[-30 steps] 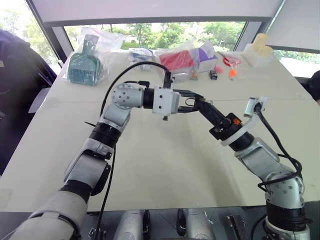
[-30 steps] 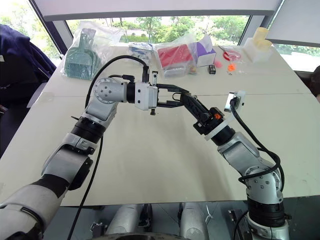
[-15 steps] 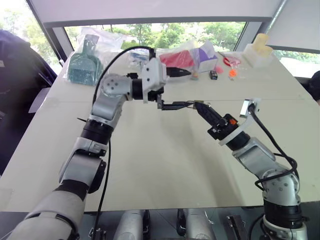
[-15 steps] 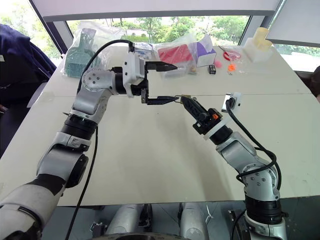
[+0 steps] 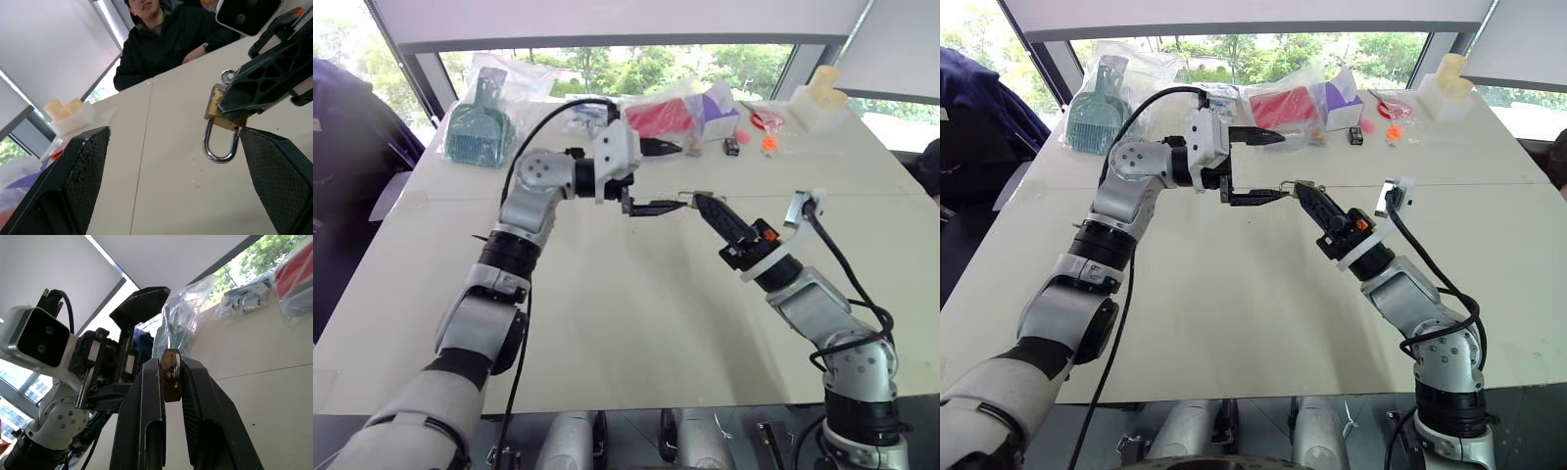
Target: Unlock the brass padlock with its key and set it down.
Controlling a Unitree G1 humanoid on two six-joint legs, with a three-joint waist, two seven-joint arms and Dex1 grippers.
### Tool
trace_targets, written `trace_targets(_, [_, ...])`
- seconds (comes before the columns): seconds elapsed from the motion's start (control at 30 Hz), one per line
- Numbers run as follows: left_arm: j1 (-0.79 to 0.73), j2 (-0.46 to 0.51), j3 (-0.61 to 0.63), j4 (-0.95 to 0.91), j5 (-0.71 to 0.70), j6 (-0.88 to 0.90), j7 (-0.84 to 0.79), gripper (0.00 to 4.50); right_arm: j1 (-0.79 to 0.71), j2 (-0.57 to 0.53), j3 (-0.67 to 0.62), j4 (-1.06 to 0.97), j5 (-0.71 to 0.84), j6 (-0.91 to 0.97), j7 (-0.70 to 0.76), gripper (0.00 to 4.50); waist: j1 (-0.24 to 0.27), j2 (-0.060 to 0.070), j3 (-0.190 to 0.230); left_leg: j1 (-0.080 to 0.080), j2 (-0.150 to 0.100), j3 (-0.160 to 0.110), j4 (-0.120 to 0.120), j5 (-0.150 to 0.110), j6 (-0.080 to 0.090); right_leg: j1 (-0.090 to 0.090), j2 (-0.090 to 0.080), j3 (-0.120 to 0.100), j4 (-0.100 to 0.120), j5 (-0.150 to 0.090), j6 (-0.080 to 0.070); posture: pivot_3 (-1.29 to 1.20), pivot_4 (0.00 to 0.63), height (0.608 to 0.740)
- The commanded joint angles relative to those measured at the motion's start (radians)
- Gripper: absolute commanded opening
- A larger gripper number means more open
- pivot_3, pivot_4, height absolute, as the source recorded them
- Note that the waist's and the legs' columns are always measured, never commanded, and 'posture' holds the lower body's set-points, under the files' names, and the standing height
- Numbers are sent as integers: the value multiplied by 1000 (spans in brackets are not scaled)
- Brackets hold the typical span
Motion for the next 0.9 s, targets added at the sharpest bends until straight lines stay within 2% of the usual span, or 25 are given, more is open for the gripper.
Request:
trace_targets(0.03, [-46,-10,25,47,15,-58,9,4377,1,13,-7,-71,33,-7,-6,0,-1,0,0,0,0,0,0,0,0,0,0,0,0,0,0,0,150,735])
trace_targets(0.53, [-102,-57,44,204,42,-166,37,4377,36,35,33,-123,50,-7,-32,0,0,0,0,0,0,0,0,0,0,0,0,0,0,0,0,0,150,735])
trace_targets(0.9, [-79,-36,31,225,80,-163,54,4377,50,35,29,-106,47,-14,-40,0,-1,0,0,0,0,0,0,0,0,0,0,0,0,0,0,0,150,735])
